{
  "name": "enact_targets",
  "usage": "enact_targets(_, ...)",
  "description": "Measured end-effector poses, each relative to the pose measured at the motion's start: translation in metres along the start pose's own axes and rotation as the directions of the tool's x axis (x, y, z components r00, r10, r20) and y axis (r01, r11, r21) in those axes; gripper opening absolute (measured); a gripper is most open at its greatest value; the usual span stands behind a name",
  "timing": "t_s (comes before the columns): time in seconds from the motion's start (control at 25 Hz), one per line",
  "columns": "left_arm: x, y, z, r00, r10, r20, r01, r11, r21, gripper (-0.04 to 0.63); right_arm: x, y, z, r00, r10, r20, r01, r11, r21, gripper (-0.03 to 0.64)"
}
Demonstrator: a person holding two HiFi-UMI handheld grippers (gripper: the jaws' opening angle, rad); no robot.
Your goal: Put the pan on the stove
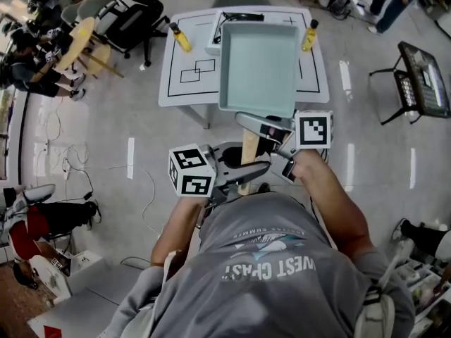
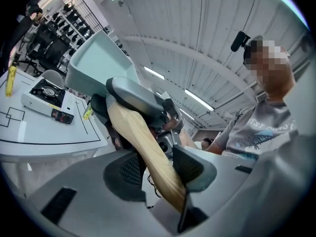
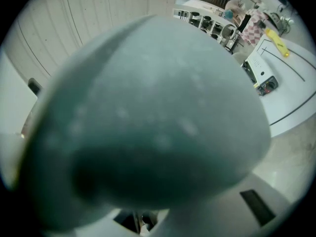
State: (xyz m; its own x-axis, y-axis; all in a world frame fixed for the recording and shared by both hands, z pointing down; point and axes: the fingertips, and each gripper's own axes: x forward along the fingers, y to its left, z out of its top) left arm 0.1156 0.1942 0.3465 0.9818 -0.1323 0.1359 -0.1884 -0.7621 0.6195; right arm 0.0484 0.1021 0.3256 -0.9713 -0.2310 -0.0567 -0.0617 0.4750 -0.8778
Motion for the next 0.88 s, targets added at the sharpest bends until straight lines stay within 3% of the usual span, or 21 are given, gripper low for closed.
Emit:
enact_targets(0.36, -0.006, 0.026, 0.029, 0.993, -0.095, -0.071, 0.096, 0.995, 0.02, 0.156, 0.009, -0.016, 0.041, 0.993, -0.066, 0.101, 0.067, 0.998, -0.011, 0.141)
enact_targets(0.88, -0.037, 0.079, 0.066, 0.978, -0.165, -0.129, 0.167, 0.986, 0.002, 0.156, 0.052, -0.047, 0.088, 0.975, -0.121, 0.184, 0.118, 0.993, 0.024, 0.14)
